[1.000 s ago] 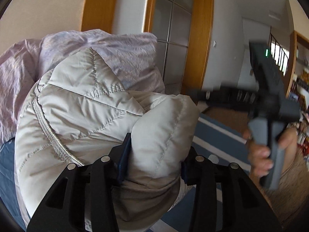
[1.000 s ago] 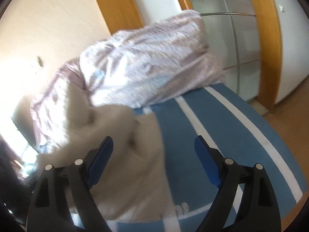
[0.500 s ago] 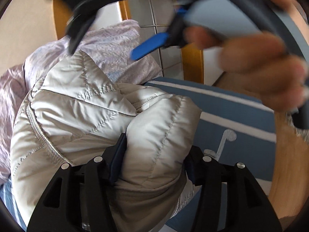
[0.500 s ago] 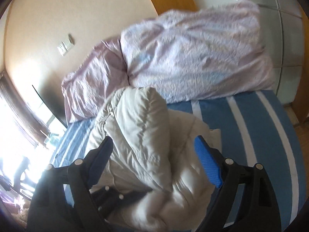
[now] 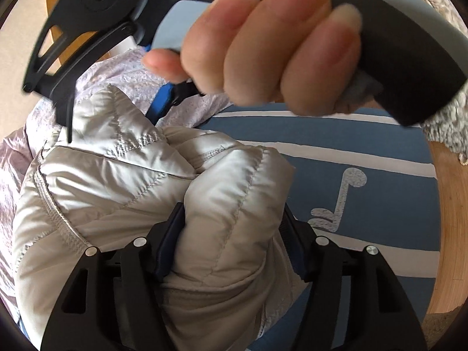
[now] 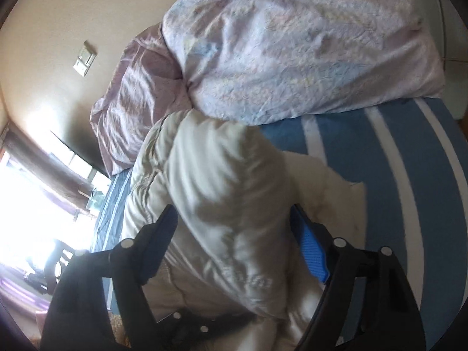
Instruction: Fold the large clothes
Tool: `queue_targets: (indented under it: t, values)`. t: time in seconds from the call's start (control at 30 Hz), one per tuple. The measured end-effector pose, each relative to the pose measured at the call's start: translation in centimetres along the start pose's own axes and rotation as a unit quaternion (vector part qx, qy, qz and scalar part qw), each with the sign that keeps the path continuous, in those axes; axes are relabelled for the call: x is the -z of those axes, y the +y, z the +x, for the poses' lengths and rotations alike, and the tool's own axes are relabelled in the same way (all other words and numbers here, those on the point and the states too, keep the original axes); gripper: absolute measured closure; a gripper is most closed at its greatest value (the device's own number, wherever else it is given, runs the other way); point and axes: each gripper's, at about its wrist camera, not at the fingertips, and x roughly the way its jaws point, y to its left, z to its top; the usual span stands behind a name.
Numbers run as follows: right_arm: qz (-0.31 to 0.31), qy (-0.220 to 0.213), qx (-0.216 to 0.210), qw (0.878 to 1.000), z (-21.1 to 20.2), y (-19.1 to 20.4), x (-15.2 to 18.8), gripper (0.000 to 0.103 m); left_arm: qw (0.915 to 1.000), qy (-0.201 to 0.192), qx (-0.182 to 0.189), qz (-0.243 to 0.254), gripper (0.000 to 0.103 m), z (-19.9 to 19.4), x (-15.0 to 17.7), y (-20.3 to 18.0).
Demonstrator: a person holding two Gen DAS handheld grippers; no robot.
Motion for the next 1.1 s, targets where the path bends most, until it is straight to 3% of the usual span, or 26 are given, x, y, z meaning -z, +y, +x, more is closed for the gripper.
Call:
queue_targets:
  t: [0.13, 0.17, 0.2, 0.3, 0.4, 0.6, 0.7, 0.8, 0.87, 1.03, 1.1]
  values:
    - [-0.010, 0.012, 0.007, 1.000, 1.0, 0.2, 0.3, 0.025, 1.0000, 0.004, -0.002, 0.008, 0.040, 0.2, 0.2, -0.5]
    - [-0.010, 0.013, 0.009, 1.000, 1.1, 0.0, 0.3, 0.030, 0.9999, 0.004, -0.001, 0.009, 0.040, 0.4, 0.0, -0.3]
    - [-0.008, 0.012, 0.015, 1.000, 1.1, -0.1, 0.4, 0.044, 0.9999, 0.005, -0.001, 0.011, 0.040, 0.5, -0.1, -0.3]
    - [0.016, 0.017, 0.012, 1.000, 1.2, -1.2, 0.4, 0.073, 0.9997, 0.005, -0.005, 0.022, 0.040, 0.7, -0.4, -0.2]
    - [0.034, 0.021, 0.004, 0.999, 1.3, -2.2, 0.4, 0.081, 0.9996, -0.003, -0.005, 0.026, 0.042, -1.2, -0.5, 0.1]
    - [0.034, 0.007, 0.026, 0.999, 1.7, -3.3, 0.9, 0.082, 0.9978, -0.043, 0.011, -0.050, 0.039, -9.4, -0.3, 5.9]
    - [0.024, 0.000, 0.046, 0.999, 1.8, -3.3, 1.2, 0.082, 0.9896, -0.065, 0.001, -0.128, 0.026, -12.4, -0.3, 12.1]
    - [0.007, -0.008, 0.073, 0.997, 1.9, -2.7, 1.4, 0.082, 0.9782, -0.062, -0.042, -0.194, 0.025, -12.2, 0.0, 17.9]
    - [-0.007, -0.014, 0.089, 0.996, 2.0, -2.3, 1.7, 0.082, 0.9694, -0.047, -0.052, -0.235, 0.025, -10.8, 0.5, 21.1]
    - [-0.029, -0.028, 0.114, 0.993, 2.1, -1.8, 2.3, 0.082, 0.9482, -0.020, -0.008, -0.317, 0.026, -6.6, 2.3, 26.1]
    - [-0.025, -0.034, 0.110, 0.993, 2.0, -2.1, 2.4, 0.082, 0.9471, -0.015, -0.003, -0.320, 0.026, -5.4, 2.4, 26.1]
